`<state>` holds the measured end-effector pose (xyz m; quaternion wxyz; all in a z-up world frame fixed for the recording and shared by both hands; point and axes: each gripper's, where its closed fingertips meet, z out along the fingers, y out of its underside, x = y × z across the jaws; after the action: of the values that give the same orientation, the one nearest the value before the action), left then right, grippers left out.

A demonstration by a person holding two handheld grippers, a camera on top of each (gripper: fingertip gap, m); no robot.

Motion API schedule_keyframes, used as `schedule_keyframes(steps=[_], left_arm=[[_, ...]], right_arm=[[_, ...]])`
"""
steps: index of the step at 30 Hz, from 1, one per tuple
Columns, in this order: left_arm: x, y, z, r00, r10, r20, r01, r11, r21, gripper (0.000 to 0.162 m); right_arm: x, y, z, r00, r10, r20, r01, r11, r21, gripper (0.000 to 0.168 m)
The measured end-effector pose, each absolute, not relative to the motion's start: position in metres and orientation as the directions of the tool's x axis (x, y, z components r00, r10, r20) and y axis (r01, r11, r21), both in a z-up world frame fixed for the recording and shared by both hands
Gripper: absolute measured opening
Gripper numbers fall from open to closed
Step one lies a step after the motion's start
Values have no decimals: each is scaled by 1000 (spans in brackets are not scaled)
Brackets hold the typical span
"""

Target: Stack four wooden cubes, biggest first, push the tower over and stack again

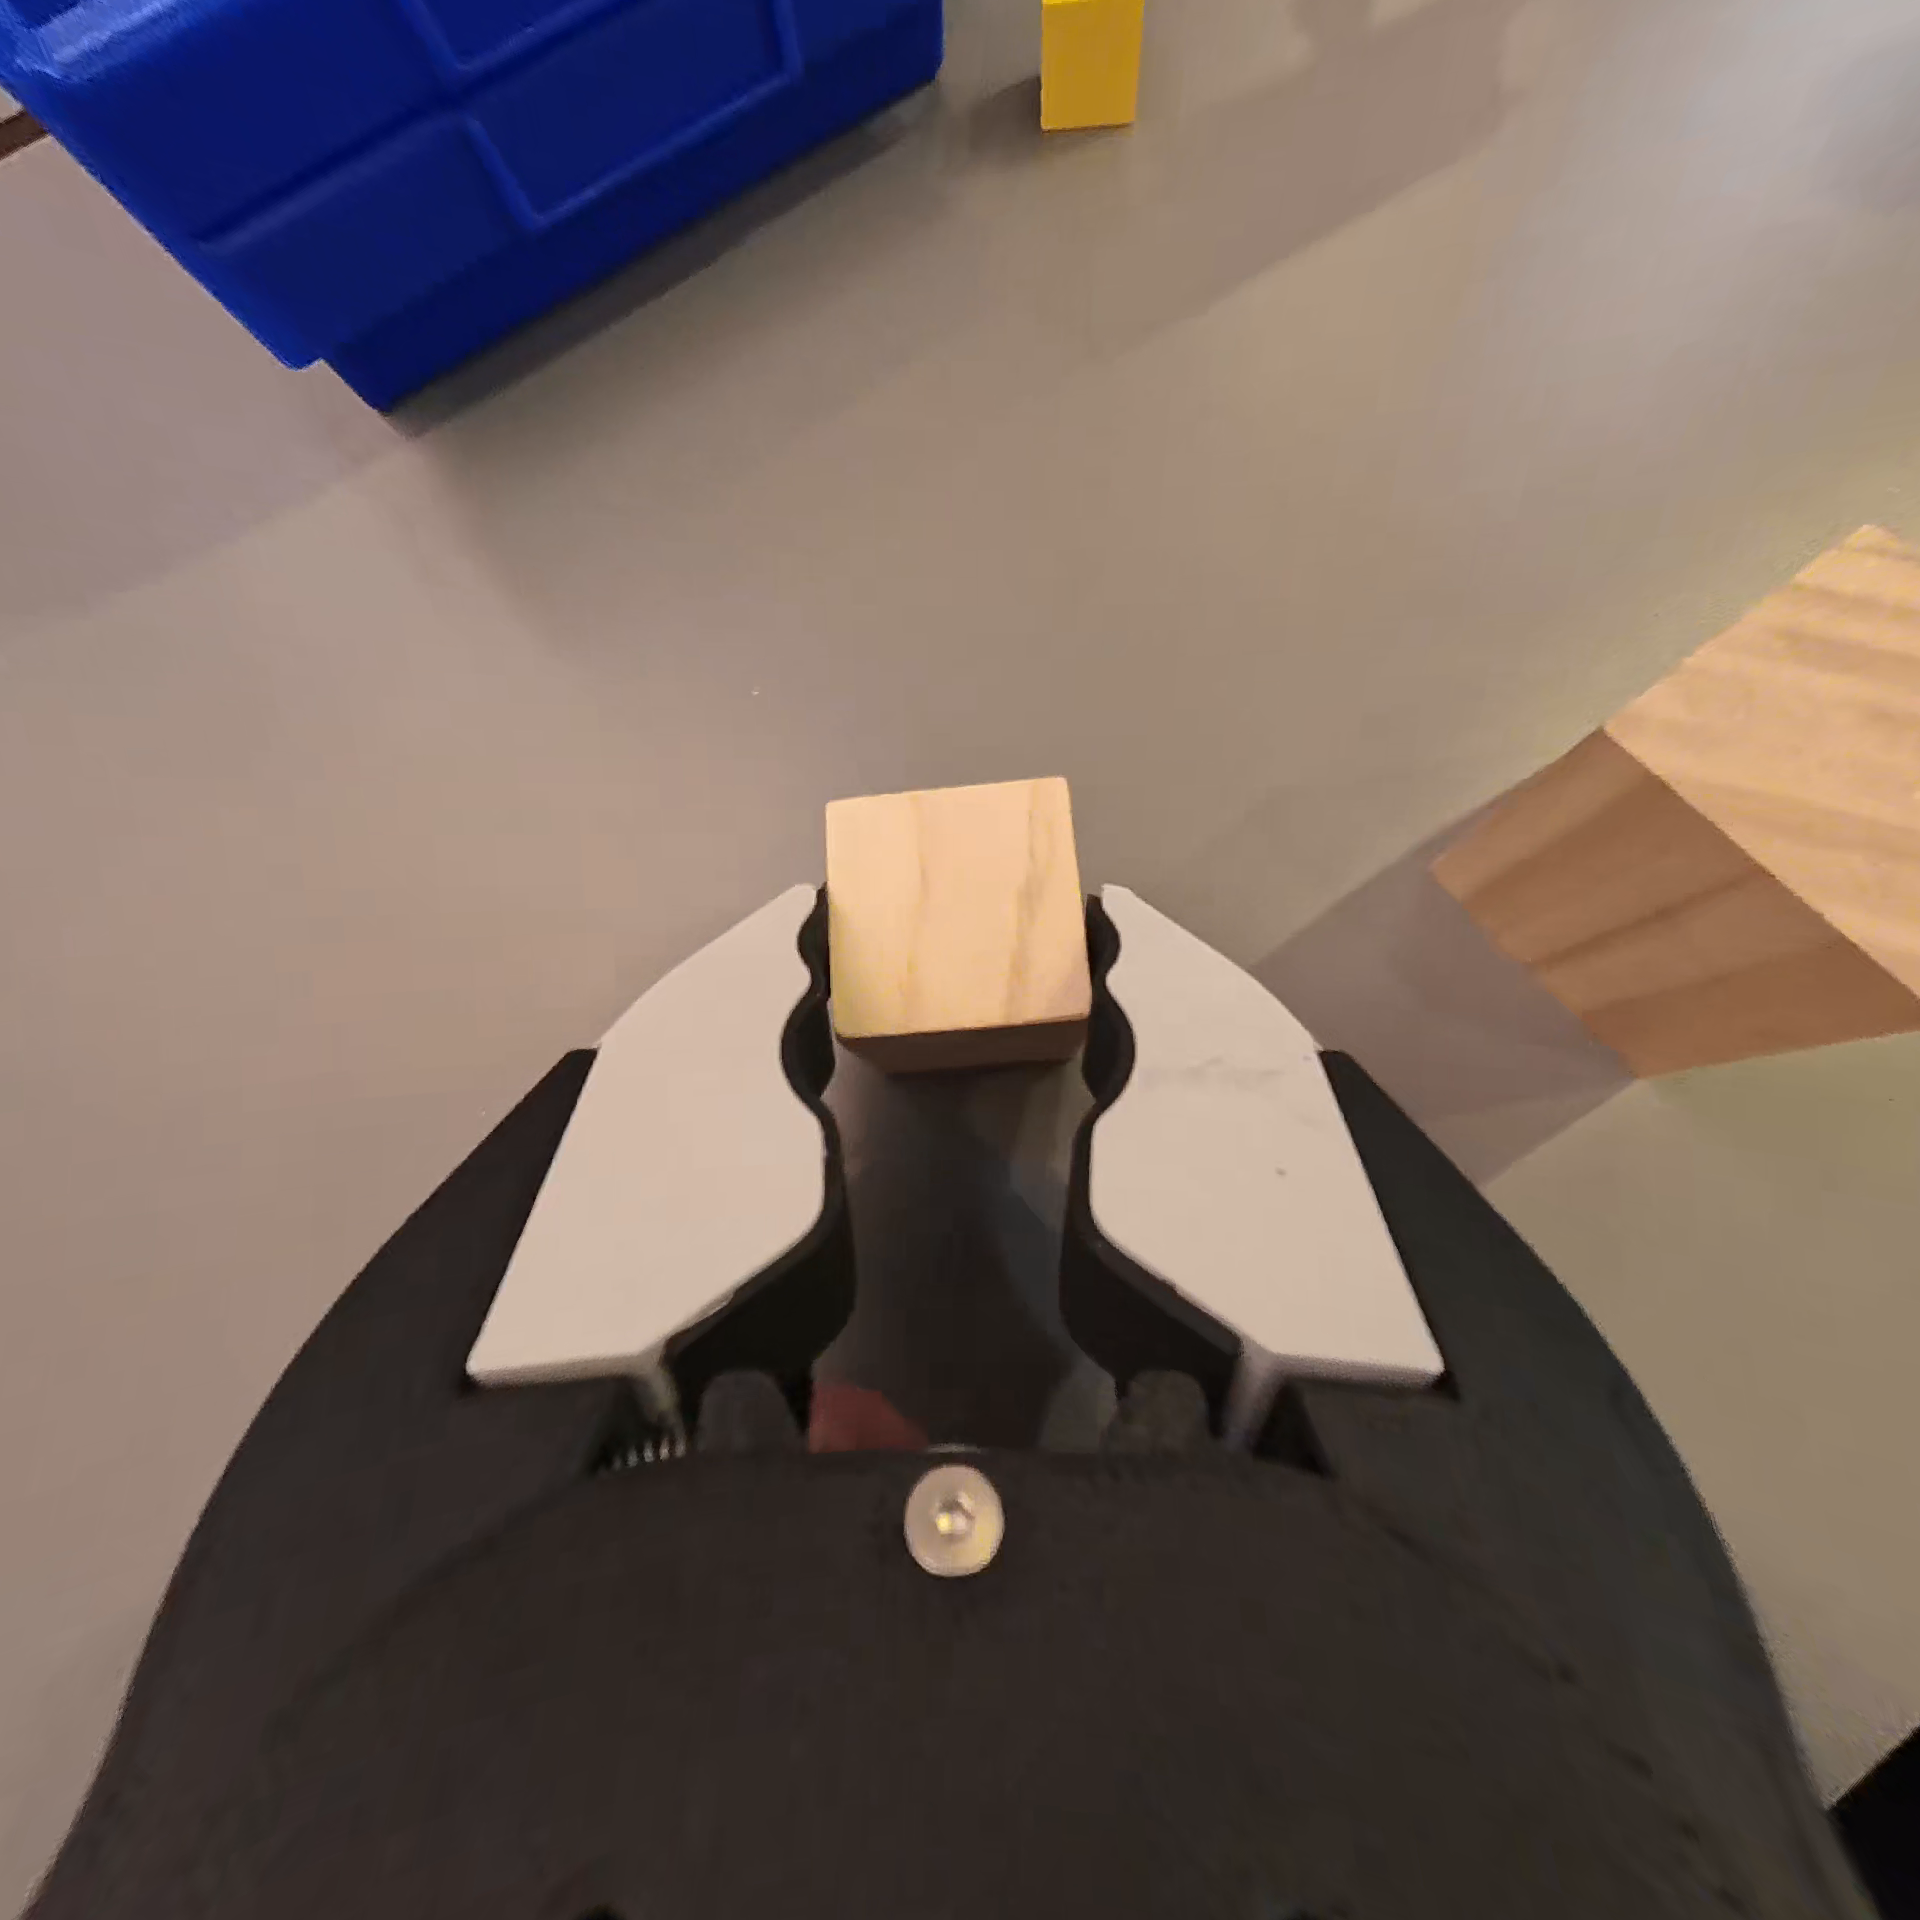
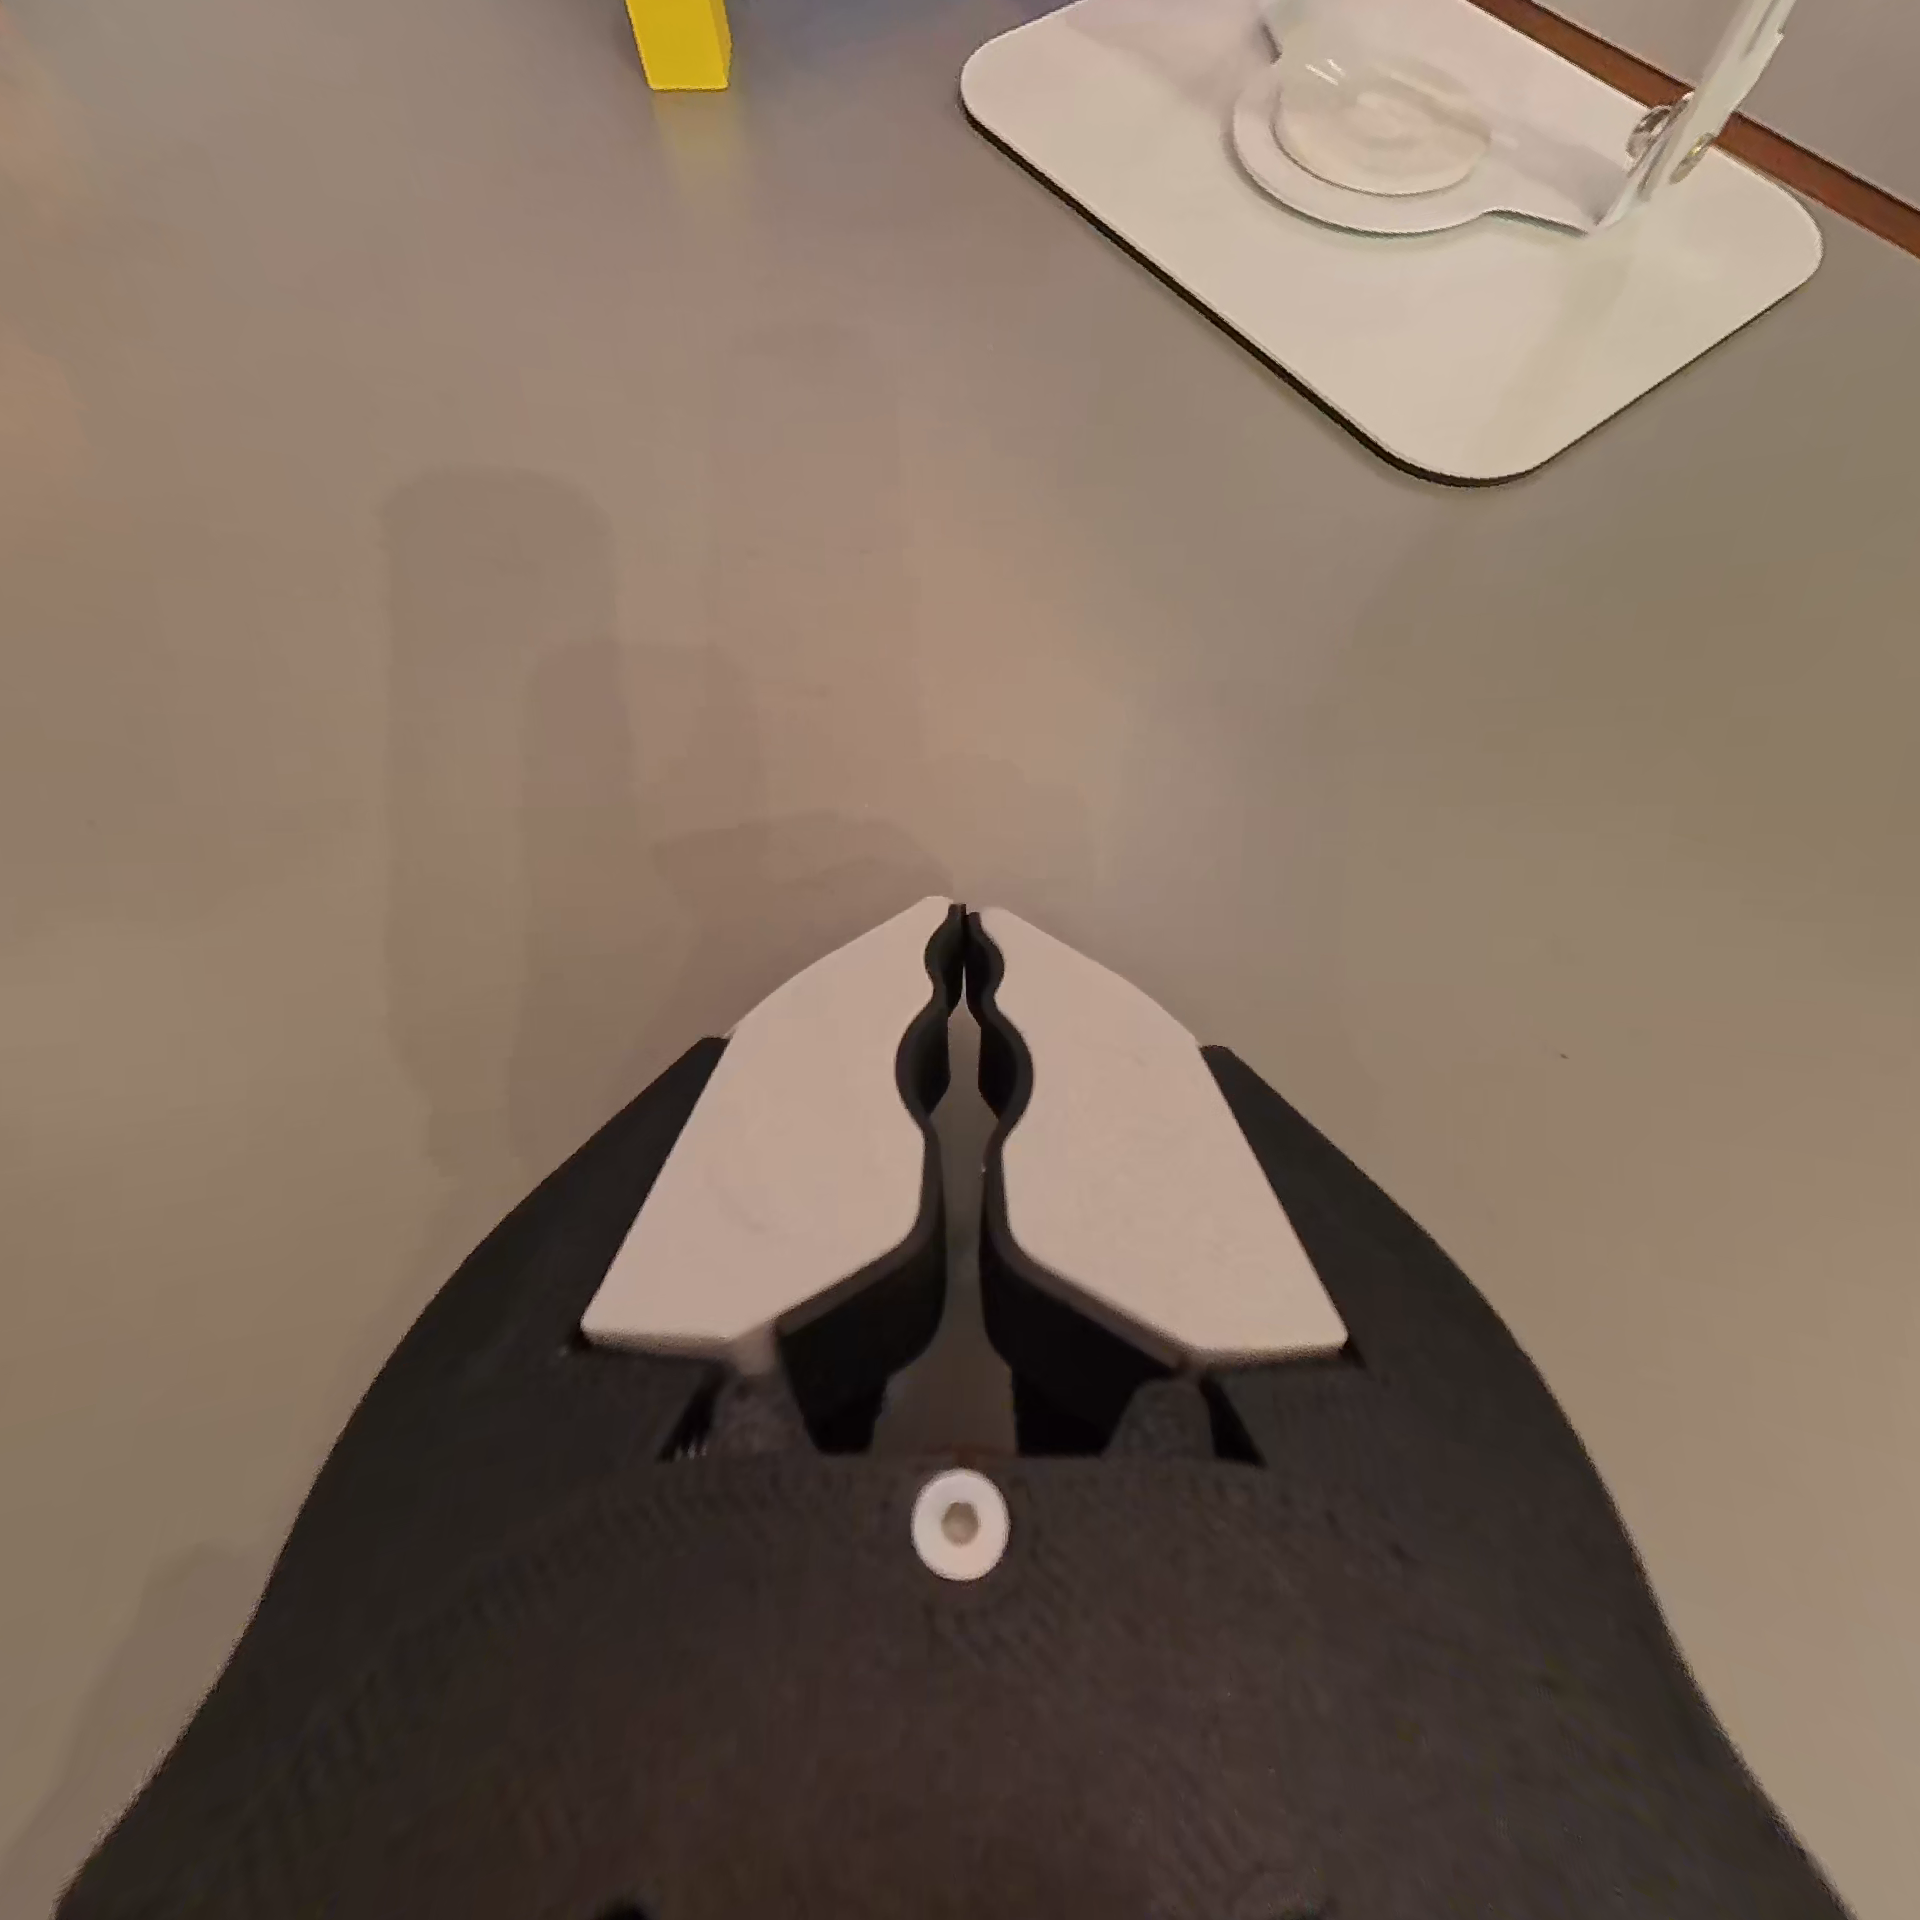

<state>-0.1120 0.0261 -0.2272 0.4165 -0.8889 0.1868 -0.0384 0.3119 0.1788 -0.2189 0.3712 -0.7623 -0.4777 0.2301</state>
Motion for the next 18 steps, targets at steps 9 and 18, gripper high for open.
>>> schedule_keyframes(steps=[9, 18], left_arm=[[-84, 26, -166, 912, -402, -79, -272, -450, -851, 44], [14, -12, -153, 573, -808, -136, -552, -258, -793, 44]], right_arm=[[309, 174, -221, 407, 913, -7, 565, -258, -783, 0], [308, 171, -221, 387, 922, -35, 560, -265, -785, 0]])
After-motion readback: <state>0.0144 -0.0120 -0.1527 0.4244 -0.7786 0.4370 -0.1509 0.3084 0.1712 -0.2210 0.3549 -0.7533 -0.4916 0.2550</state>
